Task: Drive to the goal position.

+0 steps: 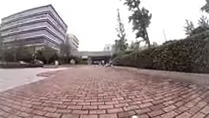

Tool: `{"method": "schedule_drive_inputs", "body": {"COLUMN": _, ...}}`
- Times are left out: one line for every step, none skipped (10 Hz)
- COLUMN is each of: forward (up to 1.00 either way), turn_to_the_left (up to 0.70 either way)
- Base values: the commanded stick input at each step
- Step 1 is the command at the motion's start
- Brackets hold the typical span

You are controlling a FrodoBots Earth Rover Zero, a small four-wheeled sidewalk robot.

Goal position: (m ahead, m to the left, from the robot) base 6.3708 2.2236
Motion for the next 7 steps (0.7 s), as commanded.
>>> {"method": "schedule_drive_inputs", "body": {"forward": 0.45, "turn_to_the_left": 0.00}}
{"method": "schedule_drive_inputs", "body": {"forward": 0.45, "turn_to_the_left": 0.00}}
{"method": "schedule_drive_inputs", "body": {"forward": 0.45, "turn_to_the_left": 0.00}}
{"method": "schedule_drive_inputs", "body": {"forward": 0.45, "turn_to_the_left": 0.00}}
{"method": "schedule_drive_inputs", "body": {"forward": 0.45, "turn_to_the_left": 0.00}}
{"method": "schedule_drive_inputs", "body": {"forward": 0.45, "turn_to_the_left": 0.00}}
{"method": "schedule_drive_inputs", "body": {"forward": 0.45, "turn_to_the_left": 0.00}}
